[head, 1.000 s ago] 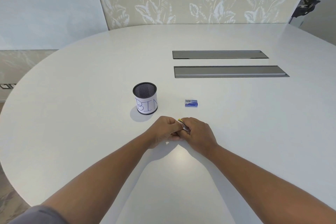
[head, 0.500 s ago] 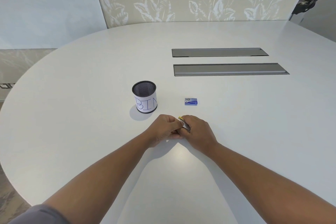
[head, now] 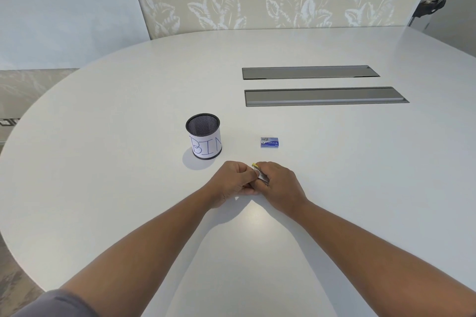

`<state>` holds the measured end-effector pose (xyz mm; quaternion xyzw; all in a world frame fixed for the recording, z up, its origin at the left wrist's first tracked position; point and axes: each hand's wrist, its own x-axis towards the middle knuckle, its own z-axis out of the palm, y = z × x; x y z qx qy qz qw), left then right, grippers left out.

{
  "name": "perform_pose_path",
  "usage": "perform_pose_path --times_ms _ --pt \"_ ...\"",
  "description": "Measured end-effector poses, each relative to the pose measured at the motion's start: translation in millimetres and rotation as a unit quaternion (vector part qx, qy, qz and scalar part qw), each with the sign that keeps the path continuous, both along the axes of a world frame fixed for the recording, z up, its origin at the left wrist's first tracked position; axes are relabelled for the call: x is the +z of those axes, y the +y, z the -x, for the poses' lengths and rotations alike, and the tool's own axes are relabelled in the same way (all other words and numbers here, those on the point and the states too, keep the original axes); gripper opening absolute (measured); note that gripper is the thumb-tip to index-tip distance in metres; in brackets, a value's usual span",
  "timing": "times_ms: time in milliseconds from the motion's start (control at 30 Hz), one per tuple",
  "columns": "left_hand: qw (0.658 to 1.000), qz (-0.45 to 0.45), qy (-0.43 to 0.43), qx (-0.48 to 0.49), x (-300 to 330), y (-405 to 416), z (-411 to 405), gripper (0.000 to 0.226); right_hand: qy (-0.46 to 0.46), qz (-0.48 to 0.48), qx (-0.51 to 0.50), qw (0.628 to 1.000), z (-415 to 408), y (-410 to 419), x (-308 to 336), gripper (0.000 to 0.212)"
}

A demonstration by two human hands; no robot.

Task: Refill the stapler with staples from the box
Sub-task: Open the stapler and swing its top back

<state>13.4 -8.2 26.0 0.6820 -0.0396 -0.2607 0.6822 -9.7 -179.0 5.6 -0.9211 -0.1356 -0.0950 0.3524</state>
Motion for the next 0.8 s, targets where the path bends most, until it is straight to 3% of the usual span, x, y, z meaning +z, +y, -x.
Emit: perform_pose_path --times_ms 400,633,800 --pt "1.0 0.002 -0.003 0.004 -3.9 -1.6 0.1 0.032 -0.013 -0.007 0.008 1.0 -3.7 -1.9 -6.4 0.02" --pt "1.0 0.011 -0.002 -0.003 -3.2 -2.0 1.4 0.019 -0.013 -0.001 0.014 1.0 -5.1 -2.5 -8.9 0.016" --pt "0.999 0.024 0.003 0.021 -2.7 -1.4 2.2 0.037 0.007 -0.048 -0.015 0.999 -7.4 -3.3 -8.3 0.021"
